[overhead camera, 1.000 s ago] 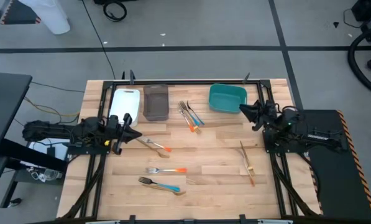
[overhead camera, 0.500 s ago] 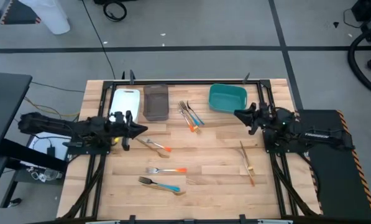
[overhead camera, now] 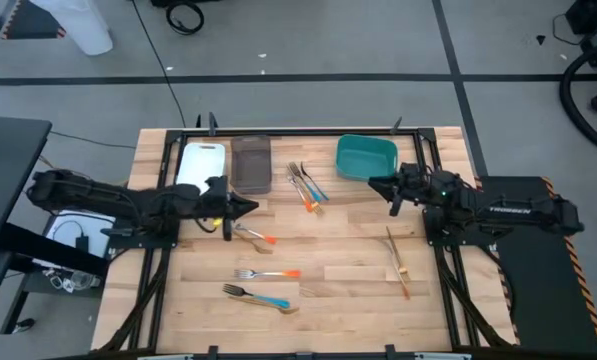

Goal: Sort silverware by color (type)
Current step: Put the top gold fork into the black bin

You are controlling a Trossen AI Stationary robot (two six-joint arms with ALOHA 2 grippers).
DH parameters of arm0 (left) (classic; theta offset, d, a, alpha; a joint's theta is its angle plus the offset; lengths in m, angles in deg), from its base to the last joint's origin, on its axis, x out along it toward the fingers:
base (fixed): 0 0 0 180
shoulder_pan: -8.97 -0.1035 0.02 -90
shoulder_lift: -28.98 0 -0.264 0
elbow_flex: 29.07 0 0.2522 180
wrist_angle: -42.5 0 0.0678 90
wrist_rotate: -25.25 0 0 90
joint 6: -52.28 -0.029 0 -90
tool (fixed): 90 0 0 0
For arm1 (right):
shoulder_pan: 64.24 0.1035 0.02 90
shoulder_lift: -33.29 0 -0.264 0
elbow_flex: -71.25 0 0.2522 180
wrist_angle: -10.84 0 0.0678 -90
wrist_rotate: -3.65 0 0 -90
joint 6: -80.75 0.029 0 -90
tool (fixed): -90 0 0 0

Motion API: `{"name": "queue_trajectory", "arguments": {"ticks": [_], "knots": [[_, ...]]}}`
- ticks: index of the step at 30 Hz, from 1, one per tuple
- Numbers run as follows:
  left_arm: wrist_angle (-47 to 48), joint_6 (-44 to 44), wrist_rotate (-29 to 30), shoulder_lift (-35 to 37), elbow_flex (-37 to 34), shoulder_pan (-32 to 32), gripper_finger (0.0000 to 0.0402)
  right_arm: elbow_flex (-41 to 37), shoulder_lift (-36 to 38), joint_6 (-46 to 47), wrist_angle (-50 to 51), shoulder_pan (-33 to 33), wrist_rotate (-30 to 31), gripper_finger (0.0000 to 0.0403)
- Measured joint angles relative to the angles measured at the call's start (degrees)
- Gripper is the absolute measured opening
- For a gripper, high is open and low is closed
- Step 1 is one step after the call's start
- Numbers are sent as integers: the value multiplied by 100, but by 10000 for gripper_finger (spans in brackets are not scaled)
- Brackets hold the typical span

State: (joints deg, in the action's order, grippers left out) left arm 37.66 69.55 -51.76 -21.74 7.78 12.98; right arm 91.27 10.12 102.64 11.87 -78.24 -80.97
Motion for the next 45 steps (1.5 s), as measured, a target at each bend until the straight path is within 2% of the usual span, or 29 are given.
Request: {"name": "queue_trajectory", "arguments": {"ticks": [5, 10, 18, 22, 31, 38, 41, 45], "knots": [[670, -149, -24, -698, 631, -416, 18, 211, -328, -248, 12, 0, 12, 91], [935, -469, -358, -1452, 1143, -917, 18, 378, -615, -366, -6, -2, 23, 91], [962, -1372, -757, -2658, 1766, -1574, 18, 393, -936, -682, -201, -7, 90, 91], [1702, -1983, -771, -3262, 2345, -1754, 18, 452, -957, -783, -248, -7, 82, 91], [3002, -3038, -755, -4647, 3936, -1829, 18, 852, -1295, -598, 469, 253, 96, 91], [3780, -3637, -649, -5434, 4976, -1785, 20, 865, -1715, -537, 398, 711, 865, 91], [4205, -3991, -621, -5651, 5261, -1747, 36, 863, -1855, -535, 251, 866, 961, 91], [4374, -4426, -627, -5805, 5475, -1688, 82, 863, -1999, -517, -22, 1083, 1068, 91]]}}
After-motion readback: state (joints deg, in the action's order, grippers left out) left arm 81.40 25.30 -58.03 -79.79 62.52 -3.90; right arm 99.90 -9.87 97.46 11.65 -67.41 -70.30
